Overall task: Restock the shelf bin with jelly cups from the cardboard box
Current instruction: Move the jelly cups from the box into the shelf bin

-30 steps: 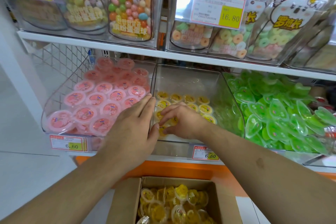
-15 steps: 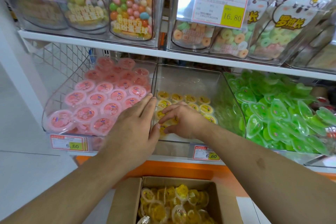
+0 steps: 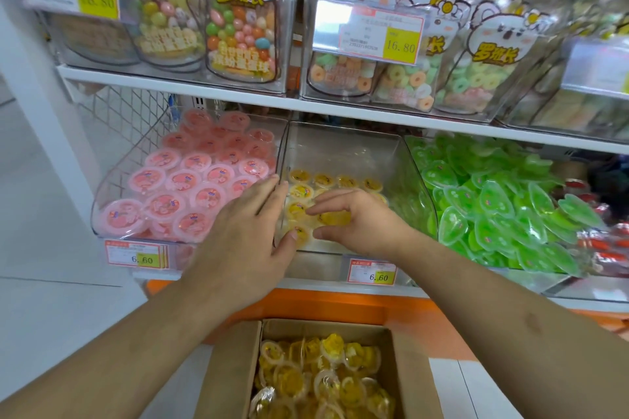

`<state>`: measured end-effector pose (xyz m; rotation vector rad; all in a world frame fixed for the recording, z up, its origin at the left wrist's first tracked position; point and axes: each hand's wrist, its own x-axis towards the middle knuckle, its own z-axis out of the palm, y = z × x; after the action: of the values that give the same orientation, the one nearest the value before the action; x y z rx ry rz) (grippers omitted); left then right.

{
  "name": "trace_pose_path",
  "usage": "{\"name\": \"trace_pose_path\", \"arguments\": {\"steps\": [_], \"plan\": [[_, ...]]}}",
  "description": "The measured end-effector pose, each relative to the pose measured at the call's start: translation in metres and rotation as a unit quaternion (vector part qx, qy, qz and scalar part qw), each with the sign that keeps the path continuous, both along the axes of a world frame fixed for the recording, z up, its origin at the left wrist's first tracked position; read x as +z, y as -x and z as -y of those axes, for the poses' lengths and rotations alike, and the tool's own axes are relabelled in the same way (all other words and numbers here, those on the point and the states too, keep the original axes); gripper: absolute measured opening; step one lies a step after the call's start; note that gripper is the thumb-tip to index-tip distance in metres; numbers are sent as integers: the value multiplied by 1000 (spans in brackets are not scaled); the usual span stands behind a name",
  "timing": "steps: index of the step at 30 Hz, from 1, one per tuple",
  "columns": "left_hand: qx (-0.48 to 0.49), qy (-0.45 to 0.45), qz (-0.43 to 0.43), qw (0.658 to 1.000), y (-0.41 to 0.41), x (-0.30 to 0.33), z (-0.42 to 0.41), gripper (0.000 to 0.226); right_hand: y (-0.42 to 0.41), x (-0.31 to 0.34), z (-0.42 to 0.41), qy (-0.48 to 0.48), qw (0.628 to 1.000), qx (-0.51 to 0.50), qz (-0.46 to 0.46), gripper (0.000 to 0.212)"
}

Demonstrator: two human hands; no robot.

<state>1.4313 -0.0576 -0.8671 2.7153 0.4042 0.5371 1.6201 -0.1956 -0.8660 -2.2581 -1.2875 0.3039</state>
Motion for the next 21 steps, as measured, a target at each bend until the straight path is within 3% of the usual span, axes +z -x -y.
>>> {"name": "trace_pose_path", "arguments": {"steps": [5, 9, 12, 16, 21], "plan": [[-38, 22, 38, 998, 20, 0, 42, 56, 41, 14, 55, -104, 995, 4, 0, 27], [-91, 64, -18, 994, 36, -34, 75, 45, 78, -15, 101, -158, 987, -11, -11, 18], [-83, 100, -96, 987, 40, -68, 87, 39, 86, -64, 124, -40, 998, -33, -26, 21], [-74, 121, -207, 968, 43, -126, 87, 38, 82, -126, 145, 232, 970, -65, -36, 55], [-83, 170, -313, 931, 32, -187, 84, 52, 74, -167, 151, 335, 934, 23, -119, 63]]}}
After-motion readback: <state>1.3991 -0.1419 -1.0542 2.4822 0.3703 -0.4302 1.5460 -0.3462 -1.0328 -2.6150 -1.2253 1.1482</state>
